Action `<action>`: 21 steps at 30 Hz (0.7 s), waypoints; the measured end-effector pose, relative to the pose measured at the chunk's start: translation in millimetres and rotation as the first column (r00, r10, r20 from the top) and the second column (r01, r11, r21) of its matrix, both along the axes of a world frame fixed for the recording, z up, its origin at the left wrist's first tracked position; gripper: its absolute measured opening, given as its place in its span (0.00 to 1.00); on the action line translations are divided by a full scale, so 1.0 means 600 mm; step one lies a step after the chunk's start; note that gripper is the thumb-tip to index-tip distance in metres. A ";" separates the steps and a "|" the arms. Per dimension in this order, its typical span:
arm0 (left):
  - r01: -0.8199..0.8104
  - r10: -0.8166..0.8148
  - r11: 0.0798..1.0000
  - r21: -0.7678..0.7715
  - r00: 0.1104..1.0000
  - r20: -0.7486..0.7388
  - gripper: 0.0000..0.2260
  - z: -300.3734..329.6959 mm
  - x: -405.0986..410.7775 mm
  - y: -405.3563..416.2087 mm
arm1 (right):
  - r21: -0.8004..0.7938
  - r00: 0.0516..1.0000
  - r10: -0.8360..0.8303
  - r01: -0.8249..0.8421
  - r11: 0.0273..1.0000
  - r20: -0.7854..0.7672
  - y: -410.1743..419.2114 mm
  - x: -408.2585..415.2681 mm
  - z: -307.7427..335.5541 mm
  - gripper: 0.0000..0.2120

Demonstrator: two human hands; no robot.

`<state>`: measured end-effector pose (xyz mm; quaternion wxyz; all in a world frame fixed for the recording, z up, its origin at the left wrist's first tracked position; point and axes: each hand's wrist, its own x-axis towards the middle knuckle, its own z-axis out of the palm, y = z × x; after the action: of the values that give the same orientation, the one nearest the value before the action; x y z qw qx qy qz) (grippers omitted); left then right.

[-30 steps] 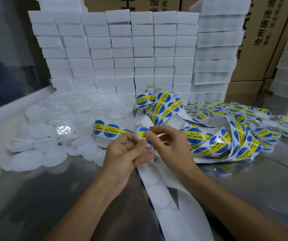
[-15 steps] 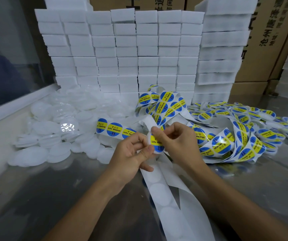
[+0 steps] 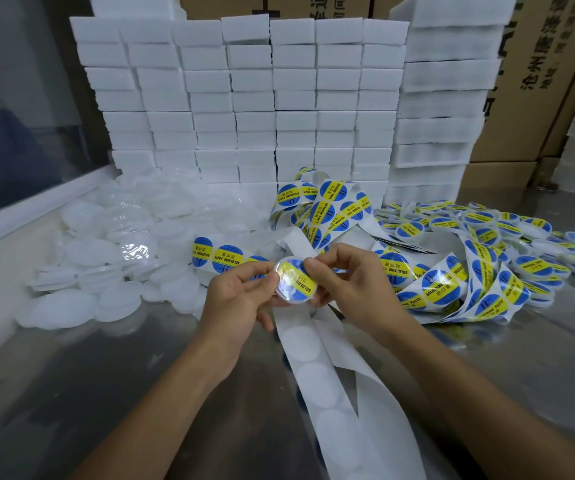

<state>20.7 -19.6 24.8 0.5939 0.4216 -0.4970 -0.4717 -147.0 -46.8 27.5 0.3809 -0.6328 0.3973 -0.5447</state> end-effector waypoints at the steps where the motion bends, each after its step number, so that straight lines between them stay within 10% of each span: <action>1: -0.010 0.010 1.000 0.001 1.000 -0.003 0.05 0.000 0.000 0.000 | -0.021 1.000 -0.012 0.011 1.000 -0.025 -0.001 0.001 -0.002 0.09; 8: -0.150 0.150 0.989 -0.012 0.989 -0.003 0.06 -0.002 0.005 -0.007 | -0.251 0.944 -0.081 -0.002 0.968 -0.320 0.007 0.013 -0.016 0.17; 15: -0.036 0.037 0.999 0.016 0.997 -0.073 0.13 0.001 -0.009 0.000 | -0.203 0.984 -0.090 0.057 0.978 -0.157 0.000 0.013 -0.016 0.06; 21: -0.105 0.108 0.994 0.037 0.990 -0.091 0.08 -0.002 -0.002 -0.003 | -0.446 0.878 -0.153 -0.074 0.892 -0.453 0.007 0.011 -0.020 0.33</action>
<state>19.3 -21.7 23.7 0.6338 0.4349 -0.4380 -0.4662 -140.3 -42.8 15.4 0.1030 -0.8091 0.3549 -0.4569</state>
